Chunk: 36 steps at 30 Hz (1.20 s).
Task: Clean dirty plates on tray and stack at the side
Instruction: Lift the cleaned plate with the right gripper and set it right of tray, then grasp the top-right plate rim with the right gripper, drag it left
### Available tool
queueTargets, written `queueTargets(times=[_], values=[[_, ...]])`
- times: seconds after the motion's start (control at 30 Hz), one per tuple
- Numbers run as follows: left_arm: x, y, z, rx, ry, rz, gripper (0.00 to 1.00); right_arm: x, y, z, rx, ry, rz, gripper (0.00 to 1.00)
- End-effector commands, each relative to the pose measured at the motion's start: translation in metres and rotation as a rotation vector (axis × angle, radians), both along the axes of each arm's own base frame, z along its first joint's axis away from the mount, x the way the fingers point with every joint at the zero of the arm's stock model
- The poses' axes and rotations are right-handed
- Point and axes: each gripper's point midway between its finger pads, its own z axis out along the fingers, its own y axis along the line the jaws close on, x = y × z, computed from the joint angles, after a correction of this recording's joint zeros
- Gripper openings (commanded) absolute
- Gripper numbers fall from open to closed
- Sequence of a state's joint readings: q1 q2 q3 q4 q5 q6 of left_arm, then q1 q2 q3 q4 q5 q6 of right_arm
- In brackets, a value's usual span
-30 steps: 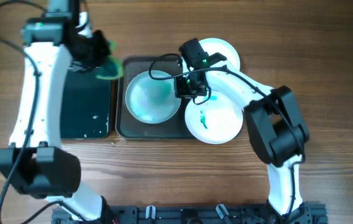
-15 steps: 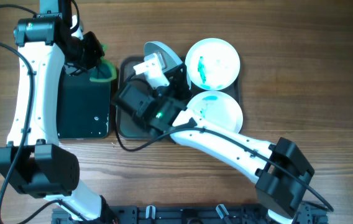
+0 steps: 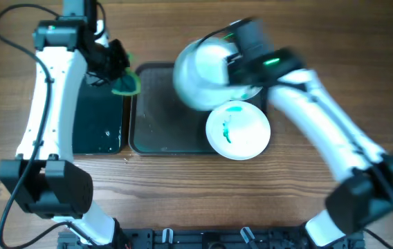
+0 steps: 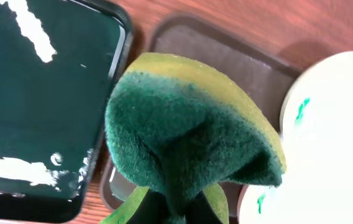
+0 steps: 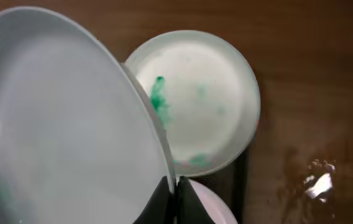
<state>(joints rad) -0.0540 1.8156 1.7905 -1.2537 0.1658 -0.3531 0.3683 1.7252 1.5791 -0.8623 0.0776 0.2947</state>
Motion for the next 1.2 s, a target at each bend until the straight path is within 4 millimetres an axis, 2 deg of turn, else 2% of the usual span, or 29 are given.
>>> queueTargets(times=[0.0, 0.03, 0.07, 0.1, 0.13, 0.17, 0.2, 0.23, 0.27, 0.33, 0.53, 0.57, 0.63, 0.7, 0.73, 0.8, 0.83, 0.87, 0.9, 1.0, 1.1, 1.17], values=[[-0.002, -0.024, -0.01, 0.0, 0.006, -0.057, 0.04, -0.003, -0.063, 0.025, 0.267, 0.063, -0.088, 0.04], [-0.002, -0.029, -0.011, -0.001, 0.002, -0.071, 0.04, -0.004, -0.093, 0.019, 0.273, 0.089, -0.163, 0.04], [-0.002, -0.036, -0.011, -0.001, -0.003, -0.087, 0.04, -0.01, -0.14, 0.006, 0.276, 0.122, -0.285, 0.04], [-0.002, -0.039, -0.01, -0.001, -0.008, -0.095, 0.04, -0.016, -0.165, -0.003, 0.28, 0.142, -0.353, 0.04], [-0.001, -0.042, -0.01, 0.001, -0.013, -0.102, 0.04, -0.027, -0.202, -0.022, 0.294, 0.176, -0.488, 0.04], [-0.001, -0.045, -0.01, 0.0, -0.016, -0.109, 0.04, -0.039, -0.227, -0.04, 0.309, 0.204, -0.577, 0.04], [-0.001, -0.045, -0.01, 0.0, -0.017, -0.11, 0.04, -0.055, -0.251, -0.07, 0.324, 0.229, -0.664, 0.04], [-0.001, -0.045, -0.01, 0.0, -0.017, -0.11, 0.04, -0.061, -0.257, -0.083, 0.332, 0.237, -0.695, 0.04], [-0.001, -0.045, -0.01, 0.0, -0.017, -0.11, 0.04, -0.071, -0.264, -0.106, 0.335, 0.246, -0.725, 0.04], [-0.001, -0.045, -0.01, 0.0, -0.016, -0.11, 0.04, -0.077, -0.268, -0.128, 0.306, 0.236, -0.74, 0.04], [-0.001, -0.045, -0.01, 0.0, -0.017, -0.11, 0.04, -0.091, -0.267, -0.165, 0.261, 0.22, -0.729, 0.04], [-0.001, -0.045, -0.01, 0.0, -0.017, -0.11, 0.04, -0.091, -0.267, -0.166, 0.26, 0.22, -0.725, 0.08], [-0.001, -0.045, -0.01, 0.001, -0.017, -0.111, 0.04, -0.089, -0.256, -0.162, 0.301, 0.229, -0.666, 0.28], [-0.001, -0.045, -0.01, 0.0, -0.017, -0.11, 0.04, -0.089, -0.25, -0.151, 0.329, 0.261, -0.641, 0.34], [-0.001, -0.045, -0.01, 0.0, -0.016, -0.111, 0.04, -0.086, -0.242, -0.13, 0.332, 0.283, -0.584, 0.34], [-0.001, -0.045, -0.01, 0.0, -0.016, -0.111, 0.04, -0.08, -0.224, -0.102, 0.354, 0.278, -0.494, 0.35], [-0.001, -0.045, -0.01, 0.001, -0.016, -0.111, 0.04, -0.074, -0.202, -0.082, 0.365, 0.266, -0.399, 0.36], [-0.001, -0.045, -0.01, 0.001, -0.017, -0.111, 0.04, -0.071, -0.18, -0.071, 0.361, 0.258, -0.314, 0.36], [-0.001, -0.045, -0.01, 0.001, -0.017, -0.111, 0.04, -0.072, -0.16, -0.07, 0.348, 0.268, -0.248, 0.36], [-0.001, -0.045, -0.01, 0.001, -0.017, -0.111, 0.04, -0.087, -0.11, -0.089, 0.308, 0.366, -0.121, 0.37], [-0.001, -0.045, -0.01, 0.001, -0.016, -0.111, 0.04, -0.12, -0.088, -0.13, 0.228, 0.527, -0.169, 0.36], [-0.001, -0.045, -0.01, 0.001, -0.017, -0.111, 0.04, -0.132, -0.083, -0.143, 0.223, 0.561, -0.167, 0.34]])
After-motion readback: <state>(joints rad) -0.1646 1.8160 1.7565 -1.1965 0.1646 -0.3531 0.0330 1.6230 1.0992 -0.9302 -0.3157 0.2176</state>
